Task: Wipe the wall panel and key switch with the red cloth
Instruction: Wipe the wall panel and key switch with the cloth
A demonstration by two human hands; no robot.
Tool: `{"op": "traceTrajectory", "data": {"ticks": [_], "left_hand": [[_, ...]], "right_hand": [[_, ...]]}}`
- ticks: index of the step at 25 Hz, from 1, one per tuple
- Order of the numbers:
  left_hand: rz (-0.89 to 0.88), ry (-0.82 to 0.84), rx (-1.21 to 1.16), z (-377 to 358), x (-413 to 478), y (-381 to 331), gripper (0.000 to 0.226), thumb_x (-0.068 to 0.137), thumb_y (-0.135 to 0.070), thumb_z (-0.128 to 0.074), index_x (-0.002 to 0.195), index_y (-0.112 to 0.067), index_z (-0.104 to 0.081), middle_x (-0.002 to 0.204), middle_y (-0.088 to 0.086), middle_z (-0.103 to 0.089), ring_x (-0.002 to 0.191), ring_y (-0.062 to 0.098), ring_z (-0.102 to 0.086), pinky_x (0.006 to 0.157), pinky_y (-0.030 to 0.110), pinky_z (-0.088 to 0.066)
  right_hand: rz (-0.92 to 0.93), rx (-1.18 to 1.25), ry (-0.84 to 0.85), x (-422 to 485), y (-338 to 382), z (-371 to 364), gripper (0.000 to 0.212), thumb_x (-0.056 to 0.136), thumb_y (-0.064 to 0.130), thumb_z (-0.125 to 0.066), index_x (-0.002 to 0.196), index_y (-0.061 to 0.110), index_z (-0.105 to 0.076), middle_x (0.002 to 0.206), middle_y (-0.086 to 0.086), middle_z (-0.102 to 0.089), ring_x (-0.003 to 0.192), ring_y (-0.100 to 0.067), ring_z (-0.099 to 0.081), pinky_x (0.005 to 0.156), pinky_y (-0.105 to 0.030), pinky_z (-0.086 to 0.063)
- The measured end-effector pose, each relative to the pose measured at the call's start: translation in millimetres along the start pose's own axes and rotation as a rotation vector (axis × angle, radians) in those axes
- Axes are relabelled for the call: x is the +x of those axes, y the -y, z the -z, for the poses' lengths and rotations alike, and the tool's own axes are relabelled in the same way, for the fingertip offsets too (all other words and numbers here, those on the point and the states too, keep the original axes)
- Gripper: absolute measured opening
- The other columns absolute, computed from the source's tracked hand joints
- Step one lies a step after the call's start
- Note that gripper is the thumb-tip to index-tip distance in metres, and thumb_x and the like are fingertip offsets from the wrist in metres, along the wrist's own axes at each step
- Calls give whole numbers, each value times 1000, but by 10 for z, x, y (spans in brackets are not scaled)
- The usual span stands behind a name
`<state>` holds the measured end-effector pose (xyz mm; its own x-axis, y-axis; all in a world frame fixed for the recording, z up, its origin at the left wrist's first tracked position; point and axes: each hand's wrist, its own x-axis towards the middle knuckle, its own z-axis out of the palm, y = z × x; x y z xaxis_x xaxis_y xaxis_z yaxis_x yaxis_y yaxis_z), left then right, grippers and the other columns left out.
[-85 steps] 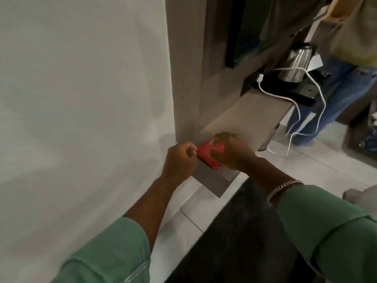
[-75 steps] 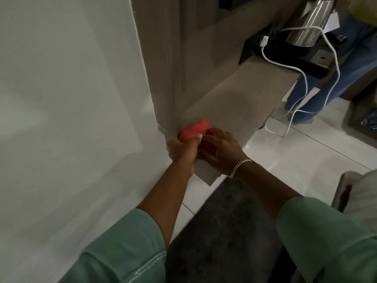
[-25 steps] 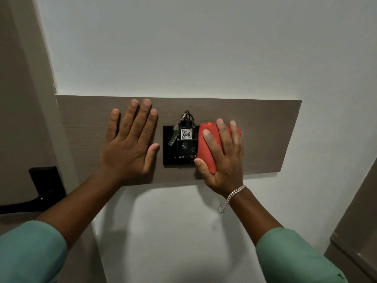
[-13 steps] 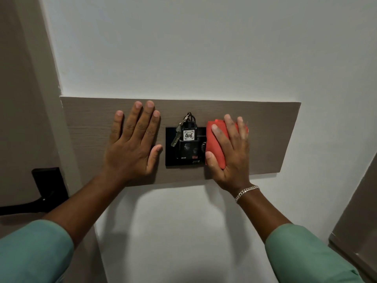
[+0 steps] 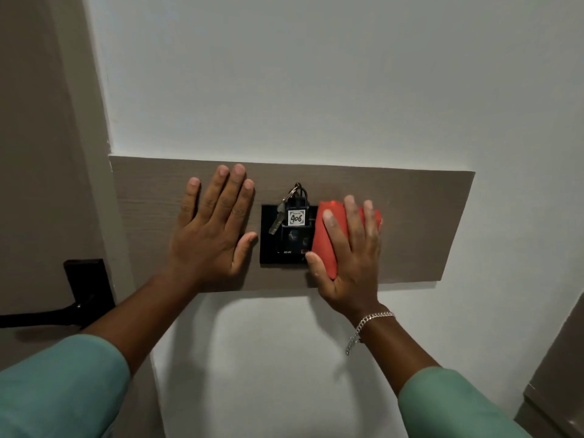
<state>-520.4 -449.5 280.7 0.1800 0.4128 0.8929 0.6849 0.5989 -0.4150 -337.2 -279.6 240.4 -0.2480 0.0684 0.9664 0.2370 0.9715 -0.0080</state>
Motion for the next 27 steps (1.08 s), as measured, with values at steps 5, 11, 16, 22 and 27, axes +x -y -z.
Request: {"op": "traceTrajectory", "data": {"ticks": [5, 11, 16, 22, 27], "left_hand": [[3, 17, 41, 19, 4, -14, 76, 95, -46, -34, 156, -5, -17, 163, 18, -18, 154, 29, -6, 121, 55, -11], [9, 5, 42, -2, -1, -14, 76, 95, -46, -33, 157, -5, -14, 163, 16, -13, 154, 28, -2, 121, 56, -11], [3, -1, 44, -27, -18, -11, 76, 96, -47, -32, 157, -6, -14, 165, 13, -6, 154, 28, -4, 124, 53, -5], [-2, -11, 50, -59, -38, -4, 77, 95, -47, -32, 157, -5, -15, 167, 11, -1, 154, 30, -5, 124, 53, -4], [-3, -9, 73, -31, -24, 6, 77, 94, -46, -33, 157, -4, -15, 165, 15, -9, 154, 30, -4, 124, 52, -2]], "right_hand": [[-209, 58, -48, 53, 56, 11, 63, 95, 52, -44, 150, 25, -32, 165, -9, -21, 156, -33, -10, 123, -63, -16], [-55, 73, -13, -226, -108, 30, 65, 93, 49, -50, 149, 23, -30, 161, -14, -24, 153, -39, -15, 118, -69, -22], [-137, 42, -71, 40, 165, -102, 65, 95, 59, -41, 150, 26, -33, 164, -8, -24, 156, -33, -12, 124, -60, -14], [-372, 139, -189, -186, 262, -232, 65, 96, 54, -42, 148, 17, -34, 162, -15, -26, 155, -33, -13, 121, -64, -19], [-228, 126, -172, -319, 275, -251, 61, 96, 52, -44, 147, 18, -35, 161, -13, -26, 155, -29, -11, 121, -64, -21]]}}
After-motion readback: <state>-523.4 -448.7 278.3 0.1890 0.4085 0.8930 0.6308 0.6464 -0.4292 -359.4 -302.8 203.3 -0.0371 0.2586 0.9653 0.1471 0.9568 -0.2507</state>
